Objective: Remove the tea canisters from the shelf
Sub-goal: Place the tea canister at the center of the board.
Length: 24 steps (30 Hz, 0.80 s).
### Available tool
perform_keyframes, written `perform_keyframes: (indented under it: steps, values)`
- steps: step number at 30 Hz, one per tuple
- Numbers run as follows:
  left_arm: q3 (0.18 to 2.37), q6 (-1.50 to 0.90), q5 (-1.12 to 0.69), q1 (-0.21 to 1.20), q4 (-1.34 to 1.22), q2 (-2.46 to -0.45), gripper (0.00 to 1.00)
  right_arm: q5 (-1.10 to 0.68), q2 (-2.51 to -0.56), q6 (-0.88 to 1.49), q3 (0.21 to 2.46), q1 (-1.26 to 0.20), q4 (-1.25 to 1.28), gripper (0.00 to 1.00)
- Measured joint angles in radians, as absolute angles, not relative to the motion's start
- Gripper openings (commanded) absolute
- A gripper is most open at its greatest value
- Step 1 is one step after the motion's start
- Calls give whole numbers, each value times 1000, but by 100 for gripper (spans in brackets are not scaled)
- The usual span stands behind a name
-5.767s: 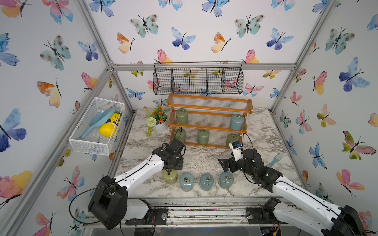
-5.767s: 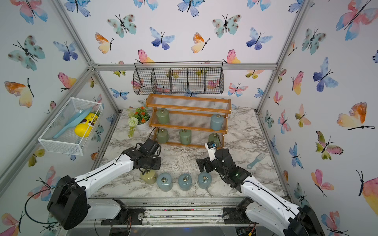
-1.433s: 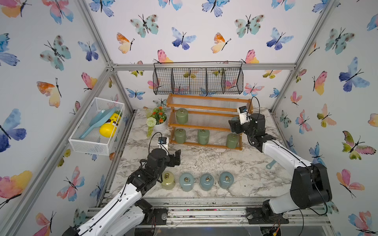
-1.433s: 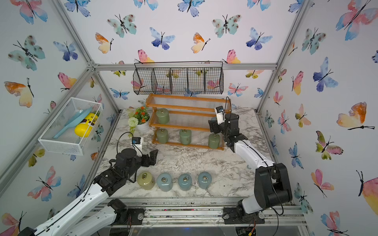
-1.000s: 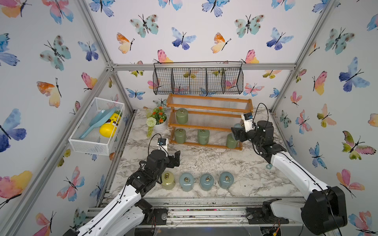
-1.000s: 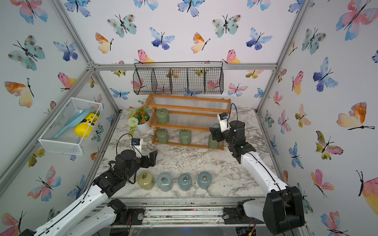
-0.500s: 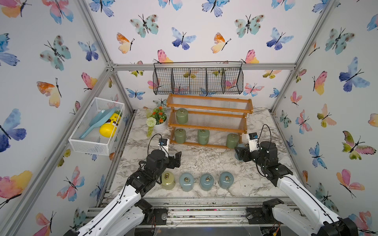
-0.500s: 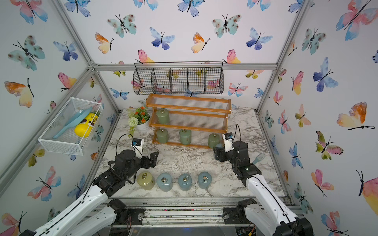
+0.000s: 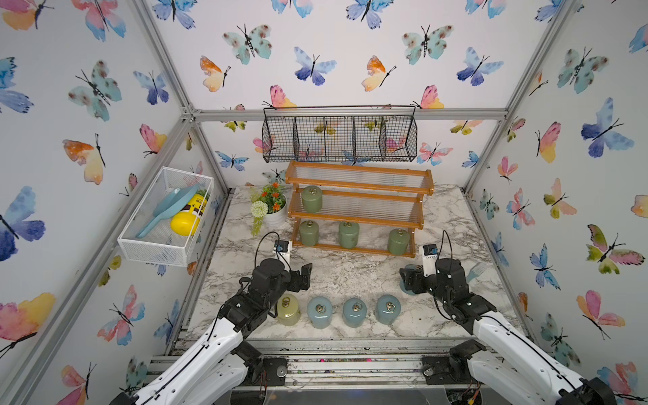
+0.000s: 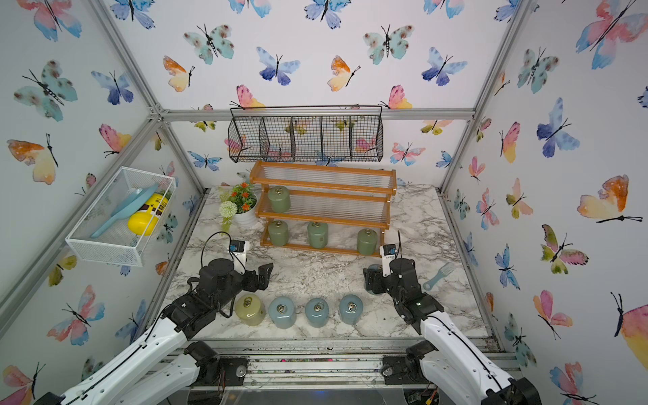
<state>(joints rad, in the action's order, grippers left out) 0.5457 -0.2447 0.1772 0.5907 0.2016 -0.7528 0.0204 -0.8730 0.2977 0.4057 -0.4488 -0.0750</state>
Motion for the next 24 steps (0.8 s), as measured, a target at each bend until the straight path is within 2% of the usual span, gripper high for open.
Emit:
perform_keyframes:
  steps: [7, 24]
  values:
    - [546, -230, 172, 590, 199, -753, 99, 199, -896, 414, 402, -590, -82, 69]
    - [546, -202, 133, 570, 181, -792, 98, 503, -973, 646, 376, -708, -151, 72]
